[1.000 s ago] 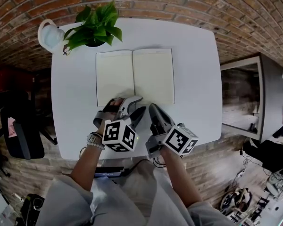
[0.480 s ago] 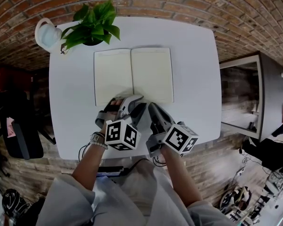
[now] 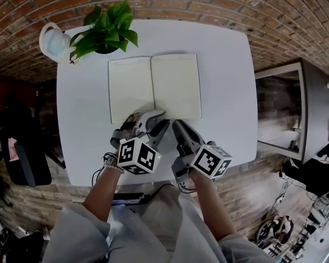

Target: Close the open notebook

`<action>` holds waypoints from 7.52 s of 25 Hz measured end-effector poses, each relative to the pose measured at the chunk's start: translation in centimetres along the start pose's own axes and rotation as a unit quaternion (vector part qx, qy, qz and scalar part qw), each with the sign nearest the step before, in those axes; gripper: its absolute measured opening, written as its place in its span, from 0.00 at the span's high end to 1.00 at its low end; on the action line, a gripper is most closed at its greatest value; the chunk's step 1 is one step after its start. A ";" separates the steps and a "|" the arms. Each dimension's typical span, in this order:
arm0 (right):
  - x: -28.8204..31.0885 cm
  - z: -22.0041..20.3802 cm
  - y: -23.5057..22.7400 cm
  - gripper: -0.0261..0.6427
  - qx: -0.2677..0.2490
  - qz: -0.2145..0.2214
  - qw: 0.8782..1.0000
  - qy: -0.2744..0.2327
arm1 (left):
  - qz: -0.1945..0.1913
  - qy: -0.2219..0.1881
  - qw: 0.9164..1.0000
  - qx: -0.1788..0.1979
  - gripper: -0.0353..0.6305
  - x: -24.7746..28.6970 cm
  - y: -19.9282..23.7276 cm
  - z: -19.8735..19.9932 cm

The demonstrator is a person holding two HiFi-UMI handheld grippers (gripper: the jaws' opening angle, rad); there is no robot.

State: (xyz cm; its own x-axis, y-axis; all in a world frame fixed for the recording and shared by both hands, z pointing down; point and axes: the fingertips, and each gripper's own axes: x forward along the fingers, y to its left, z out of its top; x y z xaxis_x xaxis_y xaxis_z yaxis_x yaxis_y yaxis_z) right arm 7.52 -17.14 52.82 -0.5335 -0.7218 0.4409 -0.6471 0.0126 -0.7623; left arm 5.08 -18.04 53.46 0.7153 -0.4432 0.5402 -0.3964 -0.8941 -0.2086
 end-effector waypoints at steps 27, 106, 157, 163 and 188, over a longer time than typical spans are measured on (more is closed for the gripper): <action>-3.0 5.8 -0.3 0.88 0.007 0.004 0.996 -0.091 | -0.002 0.004 1.000 -0.015 0.78 -0.4 -0.3 0.1; 9.3 -10.2 12.8 0.88 -0.470 0.096 0.835 0.268 | 0.261 -0.012 0.940 -0.220 0.92 -22.9 5.2 -2.9; -6.6 3.8 18.3 0.88 -0.464 0.089 0.880 -0.050 | 0.263 -0.076 0.946 -0.175 0.92 -25.5 3.6 7.8; -10.2 5.4 18.4 0.88 -0.476 0.077 0.872 -0.083 | 0.259 -0.087 0.948 -0.163 0.92 -25.5 2.8 9.5; -13.9 5.2 18.3 0.89 -0.476 0.066 0.872 -0.096 | 0.256 -0.108 0.950 -0.143 0.92 -26.6 1.3 12.4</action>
State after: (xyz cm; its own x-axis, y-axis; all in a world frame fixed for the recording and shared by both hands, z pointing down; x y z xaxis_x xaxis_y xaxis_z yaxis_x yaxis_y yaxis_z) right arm 5.96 -10.49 30.30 -0.5961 -0.7718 0.2213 -0.7943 0.6072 -0.0216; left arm -7.37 -8.18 28.72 0.4761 -0.8455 0.2417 -0.8419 -0.5177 -0.1523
